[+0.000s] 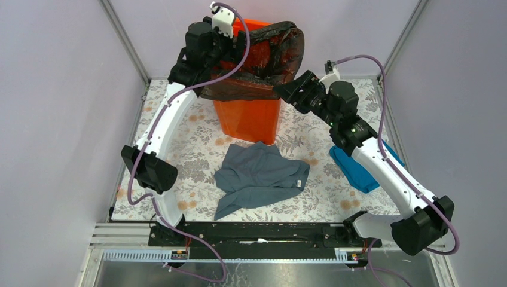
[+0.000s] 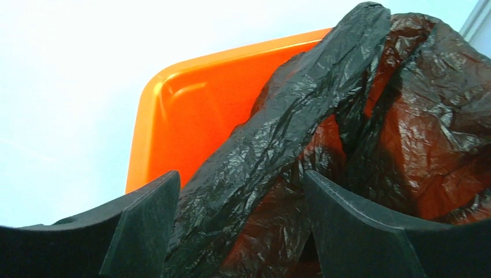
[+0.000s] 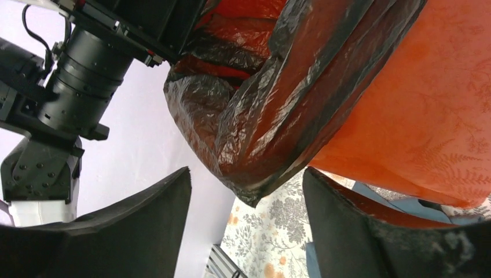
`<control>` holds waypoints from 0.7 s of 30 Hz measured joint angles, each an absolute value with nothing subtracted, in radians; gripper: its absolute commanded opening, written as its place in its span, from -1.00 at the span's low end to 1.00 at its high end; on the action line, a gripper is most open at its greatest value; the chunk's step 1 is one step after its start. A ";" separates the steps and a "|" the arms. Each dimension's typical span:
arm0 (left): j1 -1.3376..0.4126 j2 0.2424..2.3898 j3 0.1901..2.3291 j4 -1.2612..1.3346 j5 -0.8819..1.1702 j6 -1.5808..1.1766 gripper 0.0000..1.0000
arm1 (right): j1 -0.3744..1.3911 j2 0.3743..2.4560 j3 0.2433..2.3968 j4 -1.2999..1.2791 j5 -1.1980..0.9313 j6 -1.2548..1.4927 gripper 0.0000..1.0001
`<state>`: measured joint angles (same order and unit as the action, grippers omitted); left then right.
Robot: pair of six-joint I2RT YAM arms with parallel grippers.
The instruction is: Put the trash bags into the trash bin
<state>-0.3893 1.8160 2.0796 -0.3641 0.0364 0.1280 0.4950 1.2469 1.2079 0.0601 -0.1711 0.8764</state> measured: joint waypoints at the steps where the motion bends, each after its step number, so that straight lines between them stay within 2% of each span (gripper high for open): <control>1: -0.390 1.818 2.082 -0.363 0.027 0.131 0.56 | 0.495 1.251 1.209 0.064 -0.165 0.885 0.47; 4: -0.390 1.831 2.102 -0.353 -0.003 0.139 0.39 | 0.495 1.275 1.216 0.079 -0.155 0.912 0.44; 7: -0.390 1.850 2.123 -0.339 -0.032 0.138 0.17 | 0.495 1.311 1.228 0.096 -0.155 0.936 0.19; 9: -0.390 1.869 2.143 -0.334 -0.056 0.135 0.16 | 0.495 1.321 1.233 0.117 -0.155 0.952 0.18; 12: -0.390 1.893 2.159 -0.333 -0.068 0.134 0.38 | 0.495 1.327 1.237 0.122 -0.155 0.961 0.27; 14: -0.389 1.901 2.160 -0.334 -0.060 0.135 0.43 | 0.495 1.331 1.238 0.126 -0.156 0.964 0.42; 21: -0.389 1.929 2.194 -0.340 -0.053 0.135 0.20 | 0.495 1.333 1.241 0.125 -0.155 0.964 0.62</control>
